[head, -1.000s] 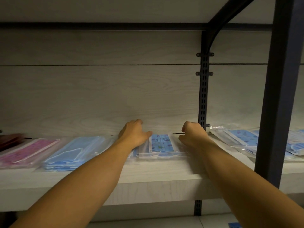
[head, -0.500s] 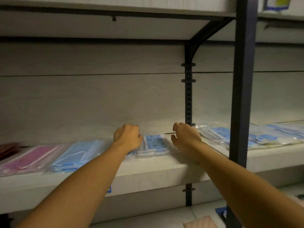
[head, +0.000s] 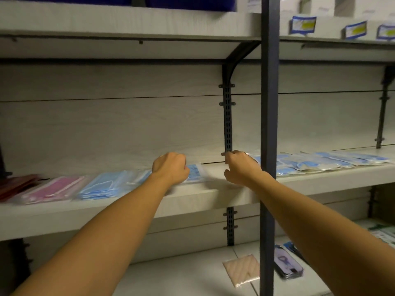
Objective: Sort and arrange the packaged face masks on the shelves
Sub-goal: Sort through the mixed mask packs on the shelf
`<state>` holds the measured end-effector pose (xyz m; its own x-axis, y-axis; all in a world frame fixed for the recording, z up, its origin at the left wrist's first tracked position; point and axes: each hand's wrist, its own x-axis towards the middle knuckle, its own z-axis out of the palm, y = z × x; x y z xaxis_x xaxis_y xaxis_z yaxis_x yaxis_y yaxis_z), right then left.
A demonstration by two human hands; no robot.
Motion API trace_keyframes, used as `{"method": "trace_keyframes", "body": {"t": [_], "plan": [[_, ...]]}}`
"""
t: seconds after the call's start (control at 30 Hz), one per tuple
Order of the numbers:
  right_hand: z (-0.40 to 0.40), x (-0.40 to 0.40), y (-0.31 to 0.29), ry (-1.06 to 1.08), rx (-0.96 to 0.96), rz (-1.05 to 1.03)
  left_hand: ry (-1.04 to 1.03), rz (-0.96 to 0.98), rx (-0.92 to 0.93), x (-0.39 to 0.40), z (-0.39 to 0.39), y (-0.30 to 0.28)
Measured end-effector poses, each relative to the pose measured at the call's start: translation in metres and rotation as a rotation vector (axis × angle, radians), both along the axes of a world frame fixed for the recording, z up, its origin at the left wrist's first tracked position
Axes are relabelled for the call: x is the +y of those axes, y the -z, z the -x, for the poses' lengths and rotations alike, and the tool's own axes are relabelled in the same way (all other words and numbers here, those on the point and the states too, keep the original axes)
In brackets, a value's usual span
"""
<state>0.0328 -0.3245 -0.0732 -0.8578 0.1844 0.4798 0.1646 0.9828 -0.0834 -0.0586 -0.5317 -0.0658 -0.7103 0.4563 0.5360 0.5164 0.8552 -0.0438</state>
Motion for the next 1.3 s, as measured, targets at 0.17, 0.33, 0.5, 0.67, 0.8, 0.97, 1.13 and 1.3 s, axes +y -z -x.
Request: {"method": "trace_keyframes", "body": {"t": [0.17, 0.33, 0.5, 0.67, 0.8, 0.97, 1.13, 1.3], "plan": [[-0.038, 0.005, -0.001, -0.038, -0.032, 0.024, -0.015, -0.010, -0.031, 0.005, -0.042, -0.001], [-0.070, 0.009, 0.003, -0.082, -0.052, -0.008, -0.013, 0.014, -0.040, 0.018, -0.086, 0.000], [-0.110, 0.025, 0.004, -0.064, -0.058, -0.035, 0.014, 0.002, -0.090, 0.033, -0.124, 0.002], [-0.149, 0.055, 0.015, -0.026, -0.110, -0.031, 0.035, 0.011, -0.130, 0.056, -0.157, 0.018], [-0.174, 0.080, 0.022, 0.004, -0.135, -0.038, 0.075, 0.013, -0.151, 0.080, -0.178, 0.028], [-0.198, 0.109, 0.023, 0.041, -0.146, -0.057, 0.134, -0.024, -0.170, 0.115, -0.200, 0.022], [-0.208, 0.144, 0.020, 0.099, -0.152, -0.054, 0.179, 0.012, -0.165, 0.155, -0.212, 0.017], [-0.204, 0.183, 0.019, 0.141, -0.156, -0.052, 0.236, -0.089, -0.223, 0.199, -0.203, 0.018]]}}
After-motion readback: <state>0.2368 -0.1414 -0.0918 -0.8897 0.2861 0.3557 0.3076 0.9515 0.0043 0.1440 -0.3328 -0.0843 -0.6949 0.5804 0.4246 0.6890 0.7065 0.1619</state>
